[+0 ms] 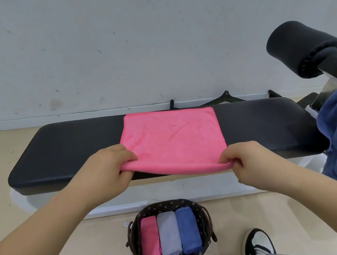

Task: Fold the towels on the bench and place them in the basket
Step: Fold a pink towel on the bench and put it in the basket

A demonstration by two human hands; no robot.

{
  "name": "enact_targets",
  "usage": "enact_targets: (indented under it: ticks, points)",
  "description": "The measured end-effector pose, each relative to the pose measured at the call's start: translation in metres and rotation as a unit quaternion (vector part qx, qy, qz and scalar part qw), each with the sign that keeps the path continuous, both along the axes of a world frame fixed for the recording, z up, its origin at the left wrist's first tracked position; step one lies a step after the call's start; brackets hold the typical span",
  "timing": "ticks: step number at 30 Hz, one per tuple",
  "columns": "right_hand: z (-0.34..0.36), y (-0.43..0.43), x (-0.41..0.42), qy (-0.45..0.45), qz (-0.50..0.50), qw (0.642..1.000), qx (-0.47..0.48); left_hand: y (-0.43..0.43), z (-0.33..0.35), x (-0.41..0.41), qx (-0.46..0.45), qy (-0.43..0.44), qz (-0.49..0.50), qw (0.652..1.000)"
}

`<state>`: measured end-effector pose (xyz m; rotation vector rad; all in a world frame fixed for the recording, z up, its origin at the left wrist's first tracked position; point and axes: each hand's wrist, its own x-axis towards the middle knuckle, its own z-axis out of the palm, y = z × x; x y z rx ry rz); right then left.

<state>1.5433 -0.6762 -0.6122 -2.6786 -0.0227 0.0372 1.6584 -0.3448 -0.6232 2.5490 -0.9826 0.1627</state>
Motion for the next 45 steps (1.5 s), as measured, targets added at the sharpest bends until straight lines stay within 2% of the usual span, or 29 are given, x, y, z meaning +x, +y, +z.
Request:
enact_targets:
  ticks: [5, 8, 10, 12, 14, 16, 20, 23, 26, 35, 38, 45]
  points:
    - [0.007, -0.004, -0.002, -0.033, 0.010, 0.999, 0.011, 0.003, 0.011, -0.007, -0.048, 0.077, -0.006, 0.996]
    - [0.005, -0.003, 0.001, -0.002, 0.056, 0.996, -0.064, 0.003, 0.014, -0.006, -0.046, 0.119, 0.026, 0.992]
    - [0.004, -0.001, 0.006, 0.008, 0.035, 0.992, -0.124, 0.001, 0.016, -0.006, -0.042, 0.144, 0.041, 0.988]
    - [0.004, -0.002, 0.010, -0.021, 0.010, 0.994, -0.106, 0.001, 0.016, -0.006, -0.050, 0.172, 0.057, 0.982]
    - [0.007, -0.006, 0.010, -0.044, -0.017, 0.999, -0.018, 0.002, 0.017, -0.005, -0.067, 0.197, 0.074, 0.975]
    - [0.013, -0.013, 0.007, -0.007, -0.043, 0.993, 0.113, 0.004, 0.020, -0.003, -0.097, 0.222, 0.086, 0.966]
    - [0.018, -0.024, 0.011, 0.047, -0.076, 0.925, 0.369, 0.000, 0.026, 0.005, -0.160, 0.276, 0.140, 0.937]
    - [0.016, -0.023, 0.023, 0.032, -0.131, 0.893, 0.430, -0.010, 0.024, 0.013, -0.201, 0.322, 0.176, 0.908]
    - [0.008, -0.016, 0.043, 0.019, -0.183, 0.894, 0.408, -0.020, 0.019, 0.028, -0.224, 0.317, 0.218, 0.895]
    - [-0.019, -0.018, 0.120, -0.069, -0.235, 0.948, 0.202, -0.042, -0.008, 0.084, -0.200, 0.230, 0.242, 0.921]
    - [-0.026, -0.021, 0.134, -0.063, -0.232, 0.960, 0.144, -0.045, -0.015, 0.100, -0.165, 0.201, 0.255, 0.931]
    - [-0.033, -0.025, 0.145, -0.063, -0.225, 0.966, 0.108, -0.050, -0.021, 0.116, -0.086, 0.143, 0.261, 0.951]
